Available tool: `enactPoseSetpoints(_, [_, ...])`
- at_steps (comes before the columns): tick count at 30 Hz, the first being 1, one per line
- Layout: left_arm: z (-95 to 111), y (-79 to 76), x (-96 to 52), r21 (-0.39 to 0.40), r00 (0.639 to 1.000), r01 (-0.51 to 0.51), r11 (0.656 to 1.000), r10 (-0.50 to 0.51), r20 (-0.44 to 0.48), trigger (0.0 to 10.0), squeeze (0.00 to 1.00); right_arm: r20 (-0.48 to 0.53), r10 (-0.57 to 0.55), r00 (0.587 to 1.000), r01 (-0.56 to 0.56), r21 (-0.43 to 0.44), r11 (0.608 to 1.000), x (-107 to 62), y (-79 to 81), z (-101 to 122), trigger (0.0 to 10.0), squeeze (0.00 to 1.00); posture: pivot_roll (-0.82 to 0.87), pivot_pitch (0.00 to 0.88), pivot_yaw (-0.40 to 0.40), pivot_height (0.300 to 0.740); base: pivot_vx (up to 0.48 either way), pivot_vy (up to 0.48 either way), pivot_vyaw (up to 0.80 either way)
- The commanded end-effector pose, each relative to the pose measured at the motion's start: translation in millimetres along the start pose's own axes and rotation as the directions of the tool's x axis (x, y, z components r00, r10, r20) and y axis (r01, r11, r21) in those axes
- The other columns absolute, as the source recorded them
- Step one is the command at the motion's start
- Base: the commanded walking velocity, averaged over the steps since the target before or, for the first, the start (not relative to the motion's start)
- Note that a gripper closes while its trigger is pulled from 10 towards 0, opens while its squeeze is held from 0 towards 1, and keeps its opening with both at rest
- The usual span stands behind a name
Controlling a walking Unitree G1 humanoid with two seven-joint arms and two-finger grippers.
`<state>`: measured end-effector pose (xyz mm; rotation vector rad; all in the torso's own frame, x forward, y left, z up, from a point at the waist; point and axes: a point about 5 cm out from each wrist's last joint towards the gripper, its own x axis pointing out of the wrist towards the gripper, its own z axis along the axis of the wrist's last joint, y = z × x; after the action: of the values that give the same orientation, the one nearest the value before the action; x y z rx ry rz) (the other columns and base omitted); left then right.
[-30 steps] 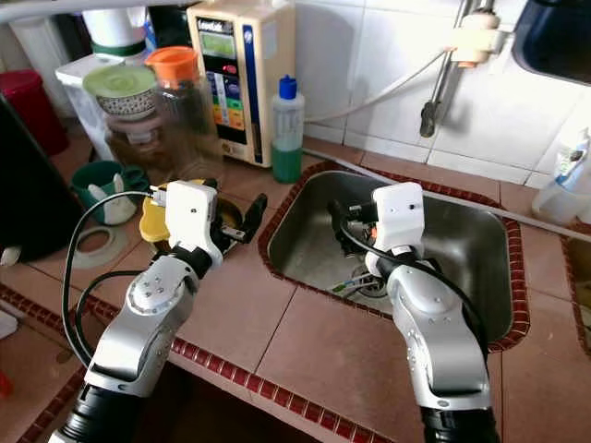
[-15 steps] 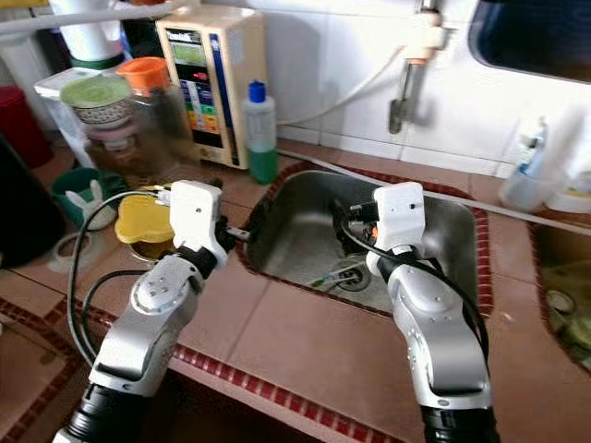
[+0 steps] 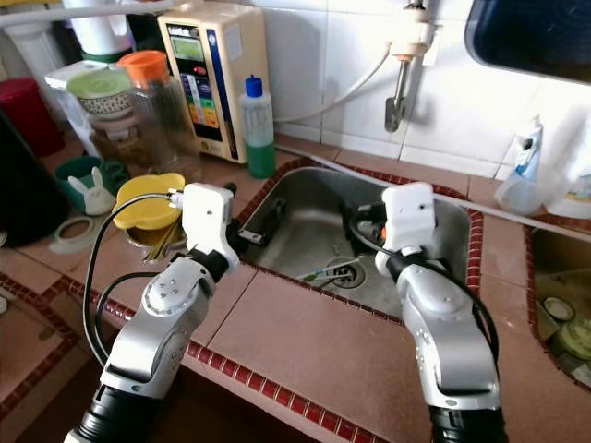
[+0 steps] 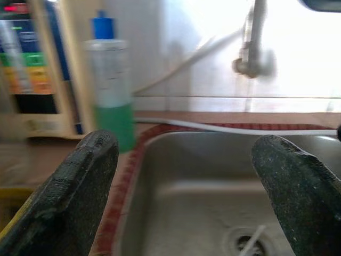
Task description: Kitchen organization
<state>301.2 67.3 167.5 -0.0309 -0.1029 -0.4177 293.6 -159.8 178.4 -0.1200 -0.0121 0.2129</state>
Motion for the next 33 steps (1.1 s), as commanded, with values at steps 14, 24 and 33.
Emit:
enactPoseSetpoints(14, [-0.7, 6.0, -0.9, -0.001, 1.000, -0.024, 1.000, 0.024, -0.012, 10.0, 0.00, 0.014, 0.013, 1.000, -0.013, -0.003, 1.000, 2.2, 2.8, 5.0, 10.0, 0.32, 0.08, 0.017, 0.026, 0.740, 0.000, 0.000, 0.00])
enactPoseSetpoints(24, [-4.4, 29.8, -8.2, 0.184, 0.984, -0.176, 0.967, 0.178, 0.005, 10.0, 0.00, 0.054, 0.065, 0.996, -0.065, 0.010, 0.998, 1.9, 9.4, 7.3, 10.0, 0.00, 0.09, 0.012, 0.014, 0.740, 0.000, 0.000, 0.00])
enactPoseSetpoints(33, [-2.4, 42.7, -18.5, 0.246, 0.975, -0.221, 0.944, 0.220, 0.032, 10.0, 0.00, 0.081, 0.182, 0.980, -0.188, 0.077, 0.979, -14.4, 20.8, 8.5, 10.0, 0.00, 0.10, 0.020, 0.008, 0.740, 0.000, 0.000, 0.00])
